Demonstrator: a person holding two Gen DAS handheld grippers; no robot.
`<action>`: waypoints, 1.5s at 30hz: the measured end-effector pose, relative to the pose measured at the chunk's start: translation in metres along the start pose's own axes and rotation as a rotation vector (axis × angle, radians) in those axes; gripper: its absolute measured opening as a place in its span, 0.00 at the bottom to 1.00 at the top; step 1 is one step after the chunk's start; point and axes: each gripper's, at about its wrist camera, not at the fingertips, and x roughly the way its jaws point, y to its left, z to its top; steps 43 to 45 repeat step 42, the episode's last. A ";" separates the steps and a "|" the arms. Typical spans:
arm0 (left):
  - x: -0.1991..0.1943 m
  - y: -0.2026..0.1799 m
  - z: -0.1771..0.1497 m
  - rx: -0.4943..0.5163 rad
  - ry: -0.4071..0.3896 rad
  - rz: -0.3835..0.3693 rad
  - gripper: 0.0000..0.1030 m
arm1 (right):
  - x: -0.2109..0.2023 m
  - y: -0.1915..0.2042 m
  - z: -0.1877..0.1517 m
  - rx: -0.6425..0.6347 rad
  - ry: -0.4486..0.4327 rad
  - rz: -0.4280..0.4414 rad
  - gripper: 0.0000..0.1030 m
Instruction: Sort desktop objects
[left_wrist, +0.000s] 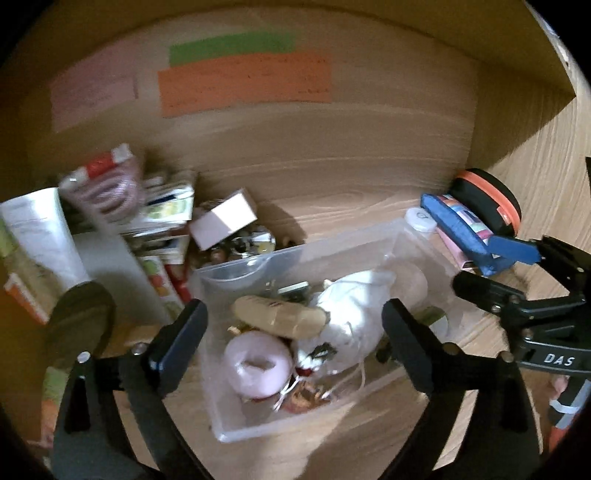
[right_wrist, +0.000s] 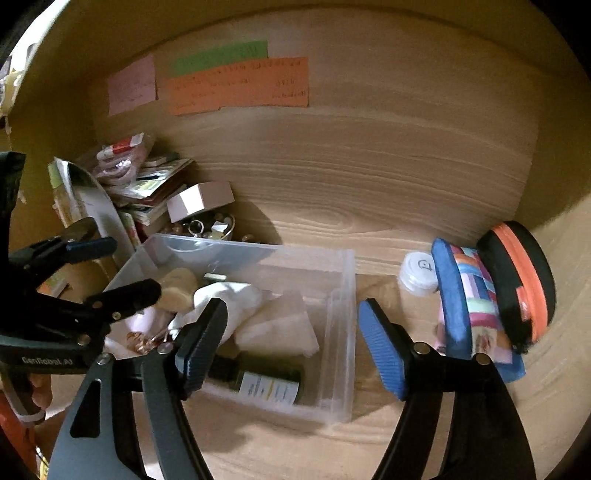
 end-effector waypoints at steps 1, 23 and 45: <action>-0.006 0.001 -0.002 -0.004 -0.008 0.015 0.96 | -0.005 0.000 -0.002 0.004 -0.006 -0.005 0.73; -0.079 -0.024 -0.072 -0.120 -0.102 0.111 1.00 | -0.094 0.022 -0.062 0.035 -0.127 -0.032 0.85; -0.068 -0.042 -0.078 -0.073 -0.063 0.062 1.00 | -0.096 0.018 -0.076 0.063 -0.130 -0.036 0.98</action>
